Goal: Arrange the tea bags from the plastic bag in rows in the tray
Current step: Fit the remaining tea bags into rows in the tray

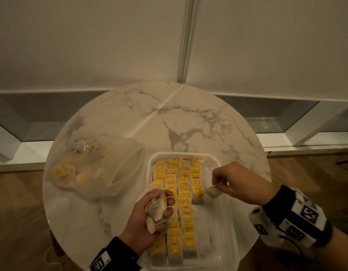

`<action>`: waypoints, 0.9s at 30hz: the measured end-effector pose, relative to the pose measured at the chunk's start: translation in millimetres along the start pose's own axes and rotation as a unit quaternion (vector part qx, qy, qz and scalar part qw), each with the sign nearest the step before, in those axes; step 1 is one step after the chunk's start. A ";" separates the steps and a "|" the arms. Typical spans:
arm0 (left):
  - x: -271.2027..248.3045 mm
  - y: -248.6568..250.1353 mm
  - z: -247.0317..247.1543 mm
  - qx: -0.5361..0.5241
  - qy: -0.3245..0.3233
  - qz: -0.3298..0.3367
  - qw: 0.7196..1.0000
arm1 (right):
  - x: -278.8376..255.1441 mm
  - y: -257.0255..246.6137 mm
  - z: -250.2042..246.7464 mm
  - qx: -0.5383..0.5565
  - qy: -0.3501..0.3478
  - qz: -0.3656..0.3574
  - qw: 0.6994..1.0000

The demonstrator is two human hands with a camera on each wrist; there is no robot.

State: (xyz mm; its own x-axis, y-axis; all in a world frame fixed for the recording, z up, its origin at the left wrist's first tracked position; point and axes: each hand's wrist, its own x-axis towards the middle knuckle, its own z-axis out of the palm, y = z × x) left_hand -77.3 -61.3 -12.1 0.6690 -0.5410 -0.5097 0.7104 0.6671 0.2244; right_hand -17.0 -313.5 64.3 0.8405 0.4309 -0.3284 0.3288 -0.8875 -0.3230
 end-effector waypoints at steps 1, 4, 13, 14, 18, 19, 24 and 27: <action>-0.3 -0.1 -1.2 -0.001 0.001 0.000 1.000 | 1.9 -1.3 4.4 -0.001 -0.027 0.001 1.000; -0.6 -0.6 -5.7 -0.005 0.006 0.001 1.000 | 6.8 -5.8 13.2 0.003 -0.112 0.006 0.994; 0.5 -1.1 -7.4 -0.004 0.019 0.004 1.000 | 42.7 -5.7 38.2 0.030 -0.169 0.003 0.985; 0.7 -0.8 -7.7 -0.003 0.019 0.006 1.000 | 47.1 -5.9 41.7 0.027 -0.161 0.004 0.987; 0.4 -0.1 -9.1 -0.001 0.018 0.009 1.000 | 59.8 -6.3 50.8 0.018 -0.150 0.008 0.988; 0.5 -0.1 -9.6 -0.002 0.018 0.009 1.000 | 61.7 -6.6 51.7 0.017 -0.147 0.009 0.989; 1.1 -0.4 -10.2 0.003 0.021 0.013 1.000 | 68.2 -8.7 55.3 -0.015 -0.123 0.026 0.992; 1.8 -0.1 -9.4 0.013 0.023 0.015 1.000 | 70.5 -10.5 57.6 -0.056 -0.099 0.036 0.993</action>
State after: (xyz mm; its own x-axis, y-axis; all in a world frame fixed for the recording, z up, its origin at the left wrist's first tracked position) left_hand -78.2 -57.6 -20.9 0.6794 -0.4962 -0.5405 0.6960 0.6692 0.2604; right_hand 14.0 -264.4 -6.6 0.7667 0.3786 -0.5184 0.3252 -0.9254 -0.1949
